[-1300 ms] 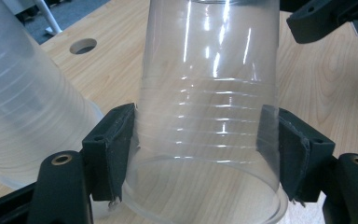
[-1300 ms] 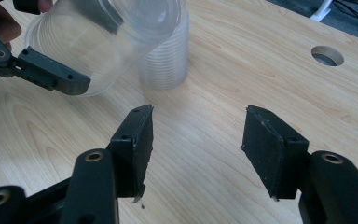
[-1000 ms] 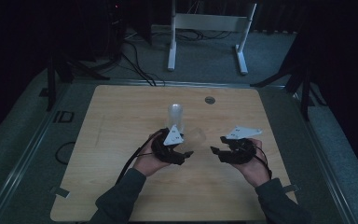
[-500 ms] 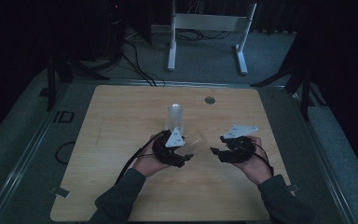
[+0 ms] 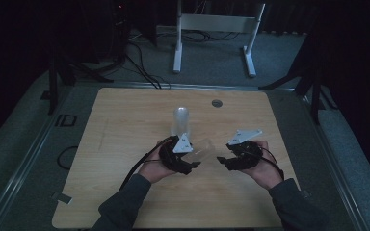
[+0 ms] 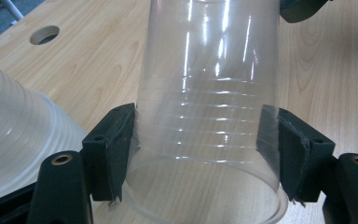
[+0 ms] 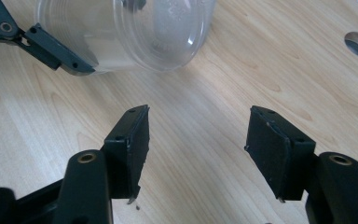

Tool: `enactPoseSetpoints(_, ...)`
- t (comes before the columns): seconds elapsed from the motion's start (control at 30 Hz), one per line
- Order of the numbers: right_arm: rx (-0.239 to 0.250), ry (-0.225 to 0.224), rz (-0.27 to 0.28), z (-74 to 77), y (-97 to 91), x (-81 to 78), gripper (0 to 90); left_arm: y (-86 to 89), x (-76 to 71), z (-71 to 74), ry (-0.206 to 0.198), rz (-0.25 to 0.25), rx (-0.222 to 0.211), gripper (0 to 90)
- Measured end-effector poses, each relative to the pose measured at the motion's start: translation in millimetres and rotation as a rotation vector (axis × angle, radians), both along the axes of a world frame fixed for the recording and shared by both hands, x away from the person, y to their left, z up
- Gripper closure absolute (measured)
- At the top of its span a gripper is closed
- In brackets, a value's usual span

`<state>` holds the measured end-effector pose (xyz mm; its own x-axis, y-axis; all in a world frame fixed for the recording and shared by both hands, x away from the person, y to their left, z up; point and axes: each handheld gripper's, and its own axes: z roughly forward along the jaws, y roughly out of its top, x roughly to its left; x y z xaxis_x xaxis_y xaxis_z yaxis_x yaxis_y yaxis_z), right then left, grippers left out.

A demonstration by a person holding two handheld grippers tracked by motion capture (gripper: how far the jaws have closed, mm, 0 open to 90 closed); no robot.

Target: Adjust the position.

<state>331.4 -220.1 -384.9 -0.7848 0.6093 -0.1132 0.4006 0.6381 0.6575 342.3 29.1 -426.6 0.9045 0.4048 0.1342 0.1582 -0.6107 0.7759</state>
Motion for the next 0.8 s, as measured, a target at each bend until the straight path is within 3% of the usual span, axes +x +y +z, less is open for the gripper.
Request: enactPoseSetpoints(0.8,-0.061,0.019,0.07,6.3,1.8,2.0,30.3,-10.1,-3.2,-6.5,0.018,-0.056,0.056,29.3)
